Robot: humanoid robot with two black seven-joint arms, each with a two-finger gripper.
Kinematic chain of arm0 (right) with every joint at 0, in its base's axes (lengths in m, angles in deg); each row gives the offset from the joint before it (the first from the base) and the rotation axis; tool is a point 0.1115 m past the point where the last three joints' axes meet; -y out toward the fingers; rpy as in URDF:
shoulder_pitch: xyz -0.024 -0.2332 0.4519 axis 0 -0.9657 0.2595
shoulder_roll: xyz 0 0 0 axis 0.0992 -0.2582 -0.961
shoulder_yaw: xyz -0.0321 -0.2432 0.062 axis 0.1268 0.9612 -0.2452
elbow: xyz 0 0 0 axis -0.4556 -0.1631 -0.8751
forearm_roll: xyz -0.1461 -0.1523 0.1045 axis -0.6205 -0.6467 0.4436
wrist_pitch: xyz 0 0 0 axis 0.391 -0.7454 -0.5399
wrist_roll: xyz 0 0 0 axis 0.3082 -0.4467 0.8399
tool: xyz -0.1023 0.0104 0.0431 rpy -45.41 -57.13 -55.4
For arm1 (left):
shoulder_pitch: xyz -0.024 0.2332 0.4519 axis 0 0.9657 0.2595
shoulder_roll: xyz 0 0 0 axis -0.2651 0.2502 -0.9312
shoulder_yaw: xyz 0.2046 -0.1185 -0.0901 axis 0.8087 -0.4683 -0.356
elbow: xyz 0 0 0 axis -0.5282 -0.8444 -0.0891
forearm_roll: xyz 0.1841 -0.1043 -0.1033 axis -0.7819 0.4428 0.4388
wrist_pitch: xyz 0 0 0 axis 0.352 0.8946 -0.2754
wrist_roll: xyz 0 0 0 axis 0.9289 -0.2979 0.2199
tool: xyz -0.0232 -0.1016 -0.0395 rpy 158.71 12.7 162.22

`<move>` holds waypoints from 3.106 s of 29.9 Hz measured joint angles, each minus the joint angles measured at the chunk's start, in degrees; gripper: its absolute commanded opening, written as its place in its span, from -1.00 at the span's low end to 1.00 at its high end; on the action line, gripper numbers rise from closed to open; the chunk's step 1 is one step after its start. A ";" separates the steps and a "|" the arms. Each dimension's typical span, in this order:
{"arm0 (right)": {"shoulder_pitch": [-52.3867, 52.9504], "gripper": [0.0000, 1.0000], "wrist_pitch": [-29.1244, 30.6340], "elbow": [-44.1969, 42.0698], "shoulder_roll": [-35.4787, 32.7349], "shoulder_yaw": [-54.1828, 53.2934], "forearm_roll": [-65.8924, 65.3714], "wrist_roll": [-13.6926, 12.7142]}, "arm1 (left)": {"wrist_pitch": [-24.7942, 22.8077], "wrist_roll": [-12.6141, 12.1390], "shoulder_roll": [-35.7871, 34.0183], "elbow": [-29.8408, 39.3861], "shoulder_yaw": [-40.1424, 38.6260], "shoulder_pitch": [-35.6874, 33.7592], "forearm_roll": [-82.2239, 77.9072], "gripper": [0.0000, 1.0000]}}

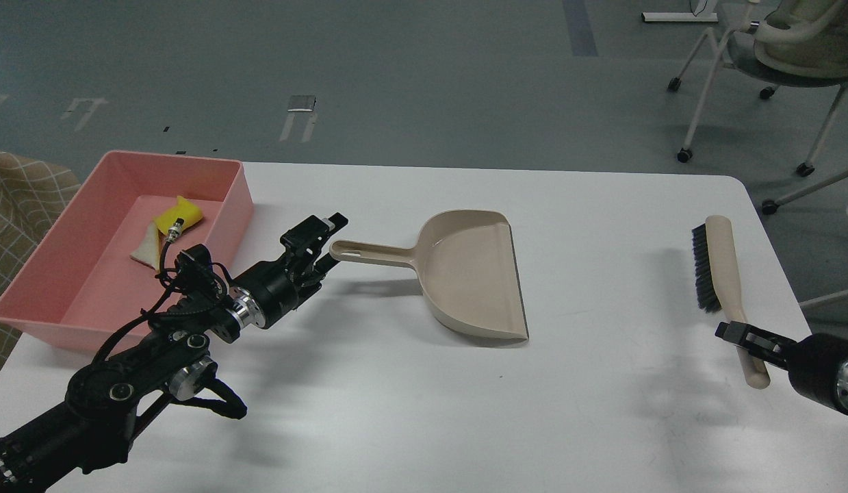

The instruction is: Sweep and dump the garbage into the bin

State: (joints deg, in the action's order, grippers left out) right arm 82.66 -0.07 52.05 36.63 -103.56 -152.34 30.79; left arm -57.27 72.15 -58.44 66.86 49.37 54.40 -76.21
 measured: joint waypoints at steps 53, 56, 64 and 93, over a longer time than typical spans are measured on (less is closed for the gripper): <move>-0.46 0.95 -0.38 -0.70 1.11 -8.08 0.35 0.00 | 2.12 0.35 -3.02 -5.33 -1.63 -3.73 11.11 0.93; -0.49 1.00 -0.39 -0.55 1.75 -12.66 0.36 -0.01 | 2.10 0.16 -4.01 -5.33 -1.63 -4.72 13.59 0.94; 5.64 1.00 -1.82 -2.25 18.32 -24.88 0.47 -0.27 | 1.58 0.45 -7.09 -5.32 -3.20 -6.53 20.64 0.95; 31.56 1.00 -13.53 -21.55 46.05 -25.45 32.83 0.00 | -5.48 -0.11 -0.79 -5.33 -19.86 -6.85 30.02 0.95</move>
State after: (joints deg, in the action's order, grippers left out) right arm 114.21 -13.60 30.50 82.68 -129.01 -119.51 30.80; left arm -62.75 72.04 -59.23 61.53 29.51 47.54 -46.19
